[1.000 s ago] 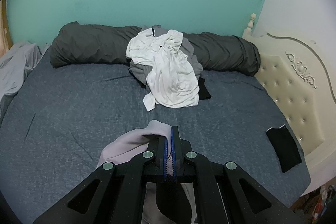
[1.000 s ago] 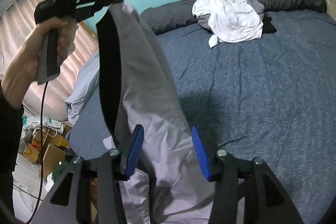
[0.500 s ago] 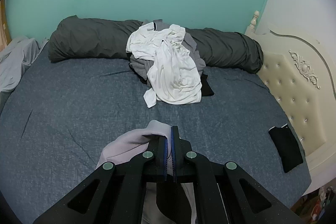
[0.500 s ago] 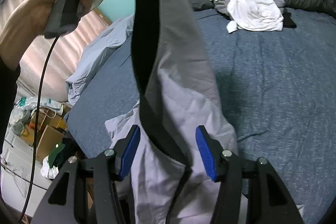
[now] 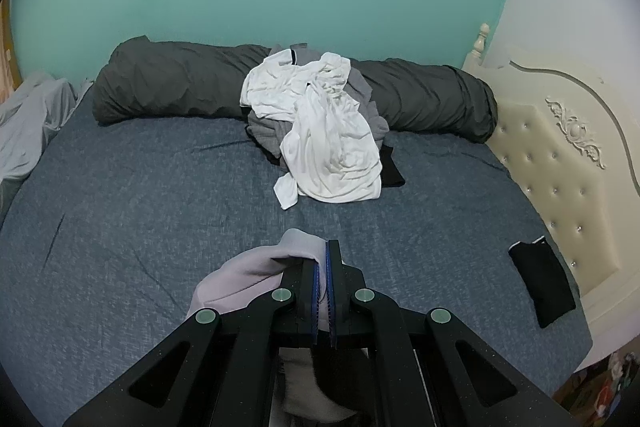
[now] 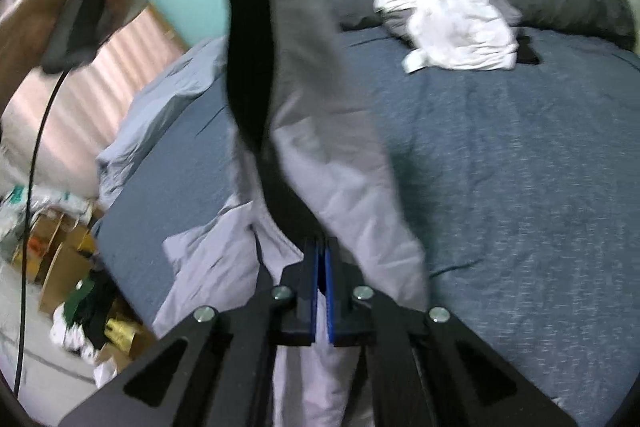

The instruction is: Fold clothes

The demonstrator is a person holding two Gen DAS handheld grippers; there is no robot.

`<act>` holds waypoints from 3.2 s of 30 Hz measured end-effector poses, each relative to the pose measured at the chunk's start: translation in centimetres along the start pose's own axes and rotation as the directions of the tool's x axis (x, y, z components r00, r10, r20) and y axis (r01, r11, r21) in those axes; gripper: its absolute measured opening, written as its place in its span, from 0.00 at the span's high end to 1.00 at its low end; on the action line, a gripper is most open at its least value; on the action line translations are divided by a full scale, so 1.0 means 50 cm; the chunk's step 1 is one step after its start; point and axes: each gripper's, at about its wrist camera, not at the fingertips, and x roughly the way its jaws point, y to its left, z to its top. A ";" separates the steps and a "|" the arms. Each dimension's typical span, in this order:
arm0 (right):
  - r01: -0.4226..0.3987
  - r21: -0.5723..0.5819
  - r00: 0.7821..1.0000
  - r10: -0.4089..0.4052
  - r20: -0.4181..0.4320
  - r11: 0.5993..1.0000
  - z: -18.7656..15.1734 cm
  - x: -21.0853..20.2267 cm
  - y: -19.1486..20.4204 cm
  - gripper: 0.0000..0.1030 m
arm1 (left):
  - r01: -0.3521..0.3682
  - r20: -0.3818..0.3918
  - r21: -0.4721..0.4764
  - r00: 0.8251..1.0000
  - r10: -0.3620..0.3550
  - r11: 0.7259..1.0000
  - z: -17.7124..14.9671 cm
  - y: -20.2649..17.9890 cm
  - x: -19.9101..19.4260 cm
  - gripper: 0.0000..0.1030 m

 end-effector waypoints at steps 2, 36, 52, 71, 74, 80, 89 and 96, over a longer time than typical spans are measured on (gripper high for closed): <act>0.051 0.016 0.998 -0.051 0.033 0.999 0.014 -0.018 -0.031 0.98 | 0.003 0.009 0.003 1.000 -0.003 1.000 0.002 -0.001 -0.011 0.97; 0.367 -0.100 0.733 -0.222 0.643 0.925 0.357 -0.624 0.014 0.98 | 0.042 0.445 0.208 0.886 -0.133 0.977 0.045 -0.169 -0.597 0.97; 0.429 -0.177 0.618 -0.145 0.773 0.886 0.383 -0.858 0.125 0.98 | 0.022 0.583 0.279 0.790 -0.187 0.960 0.024 -0.235 -0.828 0.97; 0.400 -0.186 0.704 -0.171 0.690 0.897 0.410 -0.825 0.091 0.98 | 0.077 0.455 0.238 0.872 -0.182 0.968 0.027 -0.191 -0.667 0.97; 0.393 -0.174 0.742 -0.200 0.640 0.903 0.421 -0.738 0.050 0.98 | 0.079 0.398 0.211 0.904 -0.160 0.974 0.030 -0.170 -0.561 0.97; 0.377 -0.126 0.810 -0.261 0.526 0.917 0.444 -0.529 -0.069 0.98 | 0.051 0.306 0.140 0.947 -0.092 0.989 0.049 -0.108 -0.312 0.97; 0.413 -0.094 0.845 -0.342 0.412 0.906 0.527 -0.245 -0.214 0.98 | 0.009 0.169 0.042 0.986 -0.016 0.999 0.087 -0.031 0.085 0.97; 0.423 -0.047 0.867 -0.389 0.311 0.905 0.573 -0.039 -0.361 0.98 | -0.011 0.061 -0.015 0.998 0.012 1.000 0.096 0.021 0.361 0.97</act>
